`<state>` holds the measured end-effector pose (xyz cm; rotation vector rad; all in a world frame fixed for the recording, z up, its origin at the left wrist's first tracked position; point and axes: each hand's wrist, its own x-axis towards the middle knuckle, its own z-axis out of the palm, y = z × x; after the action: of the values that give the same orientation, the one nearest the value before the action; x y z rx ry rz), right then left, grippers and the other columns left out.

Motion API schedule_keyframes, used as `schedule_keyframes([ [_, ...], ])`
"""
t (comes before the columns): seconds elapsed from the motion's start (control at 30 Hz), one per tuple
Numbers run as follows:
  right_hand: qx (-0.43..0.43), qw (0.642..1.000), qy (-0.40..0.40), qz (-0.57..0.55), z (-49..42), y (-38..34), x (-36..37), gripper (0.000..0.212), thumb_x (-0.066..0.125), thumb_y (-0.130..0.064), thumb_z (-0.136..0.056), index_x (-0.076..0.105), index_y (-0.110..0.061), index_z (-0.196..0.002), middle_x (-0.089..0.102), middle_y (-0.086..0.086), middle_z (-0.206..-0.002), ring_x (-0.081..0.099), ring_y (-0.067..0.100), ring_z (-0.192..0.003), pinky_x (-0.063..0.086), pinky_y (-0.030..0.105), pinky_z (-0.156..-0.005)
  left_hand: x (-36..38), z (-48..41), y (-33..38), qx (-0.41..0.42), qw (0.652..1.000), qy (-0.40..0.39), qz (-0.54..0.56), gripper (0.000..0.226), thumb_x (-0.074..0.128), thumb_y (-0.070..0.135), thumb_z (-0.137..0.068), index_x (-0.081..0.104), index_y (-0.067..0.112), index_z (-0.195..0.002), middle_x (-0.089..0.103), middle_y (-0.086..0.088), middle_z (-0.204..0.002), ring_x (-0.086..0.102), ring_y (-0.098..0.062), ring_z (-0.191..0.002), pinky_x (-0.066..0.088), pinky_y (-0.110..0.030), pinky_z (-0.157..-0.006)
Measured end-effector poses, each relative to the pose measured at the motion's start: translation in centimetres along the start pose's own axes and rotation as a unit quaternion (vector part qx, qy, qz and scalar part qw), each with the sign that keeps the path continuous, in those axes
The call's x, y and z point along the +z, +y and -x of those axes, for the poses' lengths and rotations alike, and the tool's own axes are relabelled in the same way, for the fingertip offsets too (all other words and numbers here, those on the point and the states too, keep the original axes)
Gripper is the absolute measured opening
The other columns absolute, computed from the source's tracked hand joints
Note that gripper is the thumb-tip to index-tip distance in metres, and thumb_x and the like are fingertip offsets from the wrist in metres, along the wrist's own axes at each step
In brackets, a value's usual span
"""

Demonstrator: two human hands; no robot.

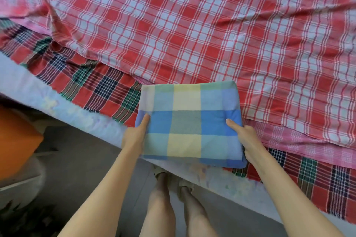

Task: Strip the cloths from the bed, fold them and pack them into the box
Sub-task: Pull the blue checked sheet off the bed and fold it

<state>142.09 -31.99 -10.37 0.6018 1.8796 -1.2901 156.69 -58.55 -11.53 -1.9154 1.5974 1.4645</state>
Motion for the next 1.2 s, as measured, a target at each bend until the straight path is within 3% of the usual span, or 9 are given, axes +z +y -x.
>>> schedule_keyframes([
  [0.17,-0.091,0.996,-0.021,0.014,4.8,-5.9,2.5,0.016,0.067,-0.022,-0.087,0.067,-0.007,-0.083,0.07,0.002,-0.075,0.067,0.009,-0.055,0.049,0.02,-0.045,-4.9,1.9,3.4,0.037,0.999,0.031,0.01,0.072,0.056,0.064,-0.081,0.055,0.0,-0.114,0.056,-0.01,-0.102,0.056,-0.03,-0.099,0.041,-0.034,-0.079],
  [0.3,-0.145,0.987,-0.067,0.024,8.2,-11.1,6.7,0.014,0.063,-0.021,-0.09,0.067,-0.007,-0.091,0.072,0.007,-0.085,0.07,0.021,-0.072,0.057,0.033,-0.063,-10.4,2.5,5.6,0.065,0.995,0.067,0.04,0.073,0.054,0.065,-0.082,0.055,0.001,-0.117,0.056,-0.01,-0.101,0.053,-0.027,-0.094,0.04,-0.034,-0.083],
  [0.47,-0.191,0.975,-0.104,0.04,11.1,-15.4,15.1,0.016,0.064,-0.021,-0.089,0.066,-0.006,-0.084,0.07,0.006,-0.079,0.067,0.018,-0.066,0.054,0.026,-0.052,-19.9,0.6,8.1,0.089,0.989,0.111,0.051,0.066,0.053,0.071,-0.078,0.056,0.009,-0.1,0.061,-0.01,-0.1,0.057,-0.028,-0.095,0.045,-0.038,-0.09],
  [0.57,-0.197,0.969,-0.133,0.065,11.3,-16.9,21.6,0.021,0.067,-0.023,-0.087,0.067,-0.003,-0.093,0.072,0.012,-0.089,0.069,0.027,-0.081,0.056,0.042,-0.072,-26.3,-2.2,10.0,0.119,0.982,0.139,0.043,0.061,0.054,0.067,-0.08,0.058,0.009,-0.097,0.059,-0.009,-0.098,0.055,-0.026,-0.091,0.043,-0.035,-0.086],
  [0.67,-0.187,0.965,-0.172,0.068,10.9,-18.7,30.2,0.015,0.066,-0.017,-0.088,0.066,-0.004,-0.095,0.072,0.005,-0.085,0.068,0.023,-0.078,0.055,0.04,-0.077,-34.1,-6.7,12.3,0.149,0.976,0.158,0.019,0.059,0.053,0.064,-0.083,0.058,0.006,-0.089,0.059,-0.01,-0.093,0.054,-0.025,-0.085,0.04,-0.033,-0.077],
  [0.8,-0.164,0.96,-0.215,0.07,10.1,-20.8,41.9,0.009,0.064,-0.01,-0.088,0.067,-0.007,-0.097,0.072,0.0,-0.087,0.068,0.014,-0.076,0.054,0.023,-0.065,-44.0,-14.0,16.0,0.174,0.97,0.169,-0.01,0.059,0.055,0.065,-0.081,0.058,0.007,-0.07,0.062,-0.009,-0.074,0.058,-0.026,-0.073,0.039,-0.033,-0.062],
  [1.03,-0.05,0.972,-0.219,0.076,9.8,-19.5,60.3,0.036,0.072,0.003,-0.072,0.065,0.002,-0.107,0.071,0.014,-0.102,0.068,0.03,-0.094,0.054,0.042,-0.087,-57.9,-27.7,18.9,0.168,0.968,0.159,-0.098,0.061,0.051,0.07,-0.08,0.054,0.009,-0.072,0.059,-0.006,-0.068,0.055,-0.022,-0.061,0.037,-0.032,-0.055],
  [1.13,0.002,0.976,-0.204,0.078,8.6,-18.3,66.2,0.056,0.075,-0.008,-0.058,0.062,0.005,-0.11,0.069,0.02,-0.104,0.068,0.032,-0.094,0.055,0.042,-0.084,-61.2,-32.7,19.5,0.16,0.964,0.158,-0.141,0.06,0.05,0.067,-0.082,0.06,0.008,-0.077,0.065,-0.008,-0.073,0.059,-0.024,-0.065,0.038,-0.033,-0.056],
  [1.2,0.017,0.977,-0.192,0.089,8.1,-18.1,68.4,0.046,0.075,0.002,-0.068,0.06,0.007,-0.111,0.069,0.021,-0.103,0.068,0.031,-0.092,0.055,0.04,-0.08,-62.1,-34.9,19.7,0.159,0.959,0.159,-0.174,0.059,0.048,0.065,-0.085,0.062,0.008,-0.082,0.066,-0.009,-0.076,0.06,-0.024,-0.068,0.039,-0.034,-0.056],
])
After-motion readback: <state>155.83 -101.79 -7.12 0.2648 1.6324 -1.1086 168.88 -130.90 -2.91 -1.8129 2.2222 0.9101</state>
